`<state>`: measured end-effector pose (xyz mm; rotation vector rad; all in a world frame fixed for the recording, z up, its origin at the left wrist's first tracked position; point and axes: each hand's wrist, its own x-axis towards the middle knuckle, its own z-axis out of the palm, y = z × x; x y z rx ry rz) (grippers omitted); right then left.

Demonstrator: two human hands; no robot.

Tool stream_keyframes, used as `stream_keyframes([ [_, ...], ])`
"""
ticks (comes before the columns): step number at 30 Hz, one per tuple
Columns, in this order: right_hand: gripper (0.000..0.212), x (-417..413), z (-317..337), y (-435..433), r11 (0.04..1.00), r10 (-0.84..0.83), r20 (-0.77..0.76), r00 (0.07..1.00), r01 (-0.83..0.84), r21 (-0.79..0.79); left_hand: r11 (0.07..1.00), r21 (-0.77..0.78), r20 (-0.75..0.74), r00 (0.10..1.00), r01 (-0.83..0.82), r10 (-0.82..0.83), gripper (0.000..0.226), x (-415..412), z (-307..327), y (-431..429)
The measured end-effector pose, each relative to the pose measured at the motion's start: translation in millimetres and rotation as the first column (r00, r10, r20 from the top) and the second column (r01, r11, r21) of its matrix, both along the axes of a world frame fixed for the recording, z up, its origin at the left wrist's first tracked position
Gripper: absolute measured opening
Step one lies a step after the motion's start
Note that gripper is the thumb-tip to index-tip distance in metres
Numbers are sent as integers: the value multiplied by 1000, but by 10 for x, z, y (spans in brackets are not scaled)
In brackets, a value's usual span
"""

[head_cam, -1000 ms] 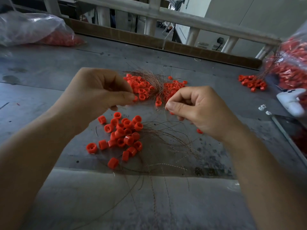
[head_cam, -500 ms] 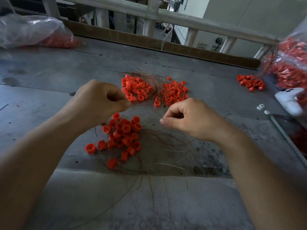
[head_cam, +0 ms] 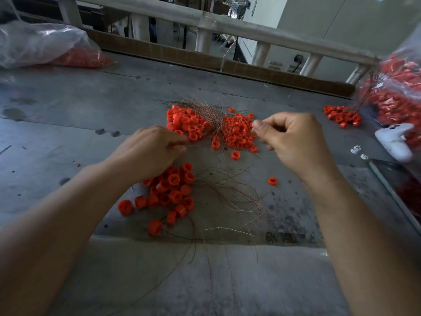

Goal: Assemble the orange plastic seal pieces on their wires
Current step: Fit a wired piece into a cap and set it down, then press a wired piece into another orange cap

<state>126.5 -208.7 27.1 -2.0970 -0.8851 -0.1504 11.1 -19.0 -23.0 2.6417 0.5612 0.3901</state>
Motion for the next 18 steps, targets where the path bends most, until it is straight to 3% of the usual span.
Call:
stream_keyframes([
  [8, 24, 51, -3, -10, 999, -26, -16, 1000, 26, 38, 997, 72, 44, 998, 33, -37, 19, -47, 33, -15],
  [18, 20, 131, -45, -29, 998, -40, -27, 999, 41, 45, 997, 35, 158, 986, -66, 60, 29, -67, 83, -44],
])
